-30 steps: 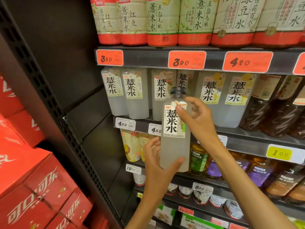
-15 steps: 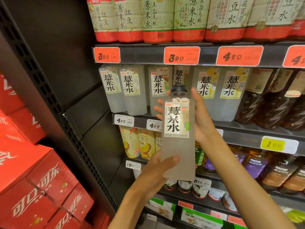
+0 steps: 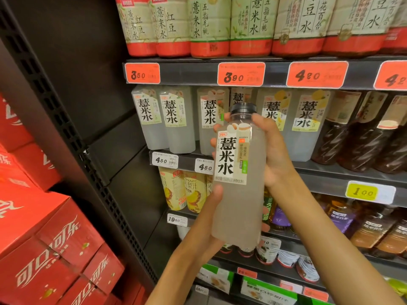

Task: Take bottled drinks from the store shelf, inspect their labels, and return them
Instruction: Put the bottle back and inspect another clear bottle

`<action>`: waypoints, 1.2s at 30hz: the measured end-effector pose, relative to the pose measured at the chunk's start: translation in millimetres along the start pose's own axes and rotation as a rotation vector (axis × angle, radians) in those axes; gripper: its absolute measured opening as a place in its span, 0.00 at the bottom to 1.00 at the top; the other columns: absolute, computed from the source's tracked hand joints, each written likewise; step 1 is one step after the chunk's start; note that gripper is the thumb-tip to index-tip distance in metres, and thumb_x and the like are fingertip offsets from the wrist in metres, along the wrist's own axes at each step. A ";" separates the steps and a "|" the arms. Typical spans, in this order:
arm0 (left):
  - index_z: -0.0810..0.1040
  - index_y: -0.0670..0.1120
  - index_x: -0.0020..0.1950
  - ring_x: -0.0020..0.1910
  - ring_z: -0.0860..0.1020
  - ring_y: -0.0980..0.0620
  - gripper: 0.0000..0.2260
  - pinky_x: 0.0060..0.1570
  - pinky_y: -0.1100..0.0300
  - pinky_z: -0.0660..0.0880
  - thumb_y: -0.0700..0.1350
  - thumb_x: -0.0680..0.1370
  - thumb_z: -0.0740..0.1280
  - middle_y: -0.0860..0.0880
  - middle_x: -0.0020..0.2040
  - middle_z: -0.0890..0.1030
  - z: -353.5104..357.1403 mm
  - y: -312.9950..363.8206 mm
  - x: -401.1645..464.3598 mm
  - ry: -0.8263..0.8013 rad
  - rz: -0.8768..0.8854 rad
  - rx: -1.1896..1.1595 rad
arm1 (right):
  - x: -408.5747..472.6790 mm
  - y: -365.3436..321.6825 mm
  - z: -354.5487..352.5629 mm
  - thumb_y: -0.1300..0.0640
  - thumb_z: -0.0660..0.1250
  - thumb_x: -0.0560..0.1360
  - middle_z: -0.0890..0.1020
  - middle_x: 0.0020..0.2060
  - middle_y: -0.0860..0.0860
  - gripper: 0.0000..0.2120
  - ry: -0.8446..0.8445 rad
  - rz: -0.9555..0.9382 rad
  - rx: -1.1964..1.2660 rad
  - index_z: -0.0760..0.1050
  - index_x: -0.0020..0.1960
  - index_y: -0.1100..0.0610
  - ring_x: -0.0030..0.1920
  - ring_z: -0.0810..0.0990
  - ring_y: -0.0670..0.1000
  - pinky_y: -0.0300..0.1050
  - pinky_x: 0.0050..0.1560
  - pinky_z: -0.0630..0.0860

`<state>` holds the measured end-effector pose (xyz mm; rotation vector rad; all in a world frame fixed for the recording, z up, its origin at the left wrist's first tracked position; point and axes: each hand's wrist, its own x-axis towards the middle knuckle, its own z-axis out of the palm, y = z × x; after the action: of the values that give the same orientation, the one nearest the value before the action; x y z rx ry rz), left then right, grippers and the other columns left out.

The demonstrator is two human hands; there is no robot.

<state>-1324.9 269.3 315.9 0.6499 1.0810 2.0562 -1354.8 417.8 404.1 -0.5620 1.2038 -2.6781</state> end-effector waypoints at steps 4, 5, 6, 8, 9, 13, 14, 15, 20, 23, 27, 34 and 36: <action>0.68 0.53 0.72 0.60 0.78 0.47 0.27 0.57 0.48 0.77 0.66 0.78 0.54 0.46 0.61 0.80 -9.3 -0.1 9.3 0.229 0.076 0.262 | 0.5 -5.7 4.4 0.54 0.73 0.62 0.85 0.46 0.53 0.18 0.192 -0.077 -0.247 0.79 0.51 0.55 0.47 0.84 0.56 0.48 0.46 0.81; 0.70 0.54 0.70 0.59 0.79 0.46 0.26 0.58 0.44 0.76 0.66 0.78 0.53 0.47 0.60 0.80 -8.7 0.3 11.3 0.279 0.067 0.272 | 0.0 -5.2 6.4 0.54 0.71 0.64 0.85 0.47 0.53 0.17 0.242 -0.097 -0.321 0.77 0.52 0.55 0.48 0.84 0.55 0.46 0.45 0.81; 0.72 0.54 0.68 0.57 0.80 0.46 0.26 0.57 0.44 0.76 0.66 0.76 0.54 0.46 0.58 0.81 -6.7 -0.1 13.7 0.318 0.061 0.265 | -0.7 -3.4 7.4 0.53 0.70 0.66 0.84 0.49 0.54 0.17 0.278 -0.115 -0.380 0.76 0.54 0.55 0.49 0.84 0.55 0.45 0.44 0.81; 0.76 0.49 0.64 0.47 0.82 0.48 0.27 0.47 0.51 0.79 0.66 0.76 0.55 0.45 0.51 0.83 -4.0 -1.8 16.3 0.368 0.063 0.248 | -3.0 -0.1 9.2 0.50 0.70 0.68 0.83 0.52 0.55 0.19 0.312 -0.138 -0.443 0.75 0.57 0.53 0.51 0.84 0.54 0.44 0.43 0.81; 0.76 0.45 0.63 0.42 0.82 0.50 0.26 0.41 0.55 0.79 0.63 0.78 0.56 0.44 0.47 0.83 -4.8 -2.1 15.0 0.353 0.072 0.218 | -4.5 -1.2 10.2 0.47 0.70 0.68 0.83 0.52 0.54 0.19 0.310 -0.137 -0.450 0.75 0.57 0.53 0.51 0.84 0.54 0.44 0.44 0.81; 0.78 0.40 0.55 0.34 0.80 0.51 0.27 0.27 0.61 0.78 0.63 0.74 0.65 0.45 0.41 0.80 2.6 5.5 7.6 -0.028 -0.088 -0.107 | -8.6 -16.0 10.3 0.43 0.70 0.70 0.84 0.47 0.53 0.21 0.108 -0.091 -0.296 0.77 0.56 0.55 0.50 0.82 0.53 0.47 0.49 0.79; 0.79 0.40 0.54 0.34 0.80 0.52 0.28 0.26 0.62 0.78 0.64 0.71 0.68 0.46 0.41 0.81 5.8 7.1 7.0 -0.127 -0.130 -0.152 | -8.1 -16.9 10.6 0.41 0.74 0.67 0.84 0.47 0.55 0.24 0.060 -0.079 -0.253 0.78 0.54 0.56 0.50 0.82 0.55 0.50 0.52 0.79; 0.80 0.41 0.53 0.34 0.80 0.52 0.28 0.26 0.62 0.78 0.65 0.70 0.69 0.46 0.41 0.81 7.6 5.9 7.4 -0.187 -0.151 -0.158 | -7.8 -16.0 11.8 0.40 0.76 0.62 0.84 0.48 0.56 0.27 0.007 -0.059 -0.210 0.80 0.53 0.56 0.50 0.83 0.57 0.52 0.52 0.80; 0.75 0.36 0.62 0.43 0.82 0.45 0.30 0.42 0.52 0.81 0.61 0.73 0.68 0.40 0.48 0.82 2.3 4.7 12.0 -0.033 -0.105 0.024 | -8.6 -11.1 20.7 0.40 0.76 0.62 0.84 0.39 0.53 0.21 0.096 -0.145 -0.277 0.83 0.45 0.54 0.41 0.83 0.54 0.47 0.44 0.80; 0.75 0.50 0.68 0.61 0.78 0.44 0.29 0.62 0.45 0.72 0.67 0.76 0.53 0.43 0.62 0.80 -10.9 14.4 9.1 0.160 -0.041 0.105 | -13.1 -12.0 23.9 0.43 0.73 0.68 0.84 0.37 0.52 0.18 0.340 -0.256 -0.472 0.81 0.46 0.57 0.38 0.83 0.50 0.40 0.38 0.78; 0.71 0.54 0.70 0.59 0.79 0.42 0.33 0.61 0.44 0.73 0.71 0.73 0.51 0.43 0.61 0.80 -10.5 13.2 15.6 0.247 0.002 0.169 | -13.6 -8.0 26.6 0.43 0.70 0.69 0.85 0.39 0.53 0.16 0.445 -0.281 -0.593 0.80 0.46 0.56 0.41 0.83 0.48 0.39 0.41 0.78; 0.81 0.45 0.56 0.39 0.83 0.44 0.24 0.35 0.51 0.81 0.61 0.78 0.56 0.41 0.44 0.84 0.4 12.7 15.0 0.082 -0.030 -0.062 | -11.7 -8.8 16.9 0.44 0.65 0.73 0.82 0.54 0.57 0.18 0.210 -0.091 -0.228 0.80 0.56 0.55 0.58 0.79 0.57 0.54 0.61 0.73; 0.80 0.42 0.57 0.38 0.83 0.41 0.26 0.35 0.50 0.80 0.63 0.77 0.58 0.39 0.44 0.83 3.3 12.3 14.8 0.059 -0.113 -0.058 | -9.8 -7.1 15.6 0.44 0.71 0.68 0.81 0.56 0.60 0.25 0.106 -0.052 -0.127 0.77 0.60 0.58 0.57 0.80 0.60 0.57 0.58 0.76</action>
<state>-1336.1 277.6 329.6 0.4911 1.0631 2.0117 -1339.5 414.6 416.2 -0.4797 1.4153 -2.7195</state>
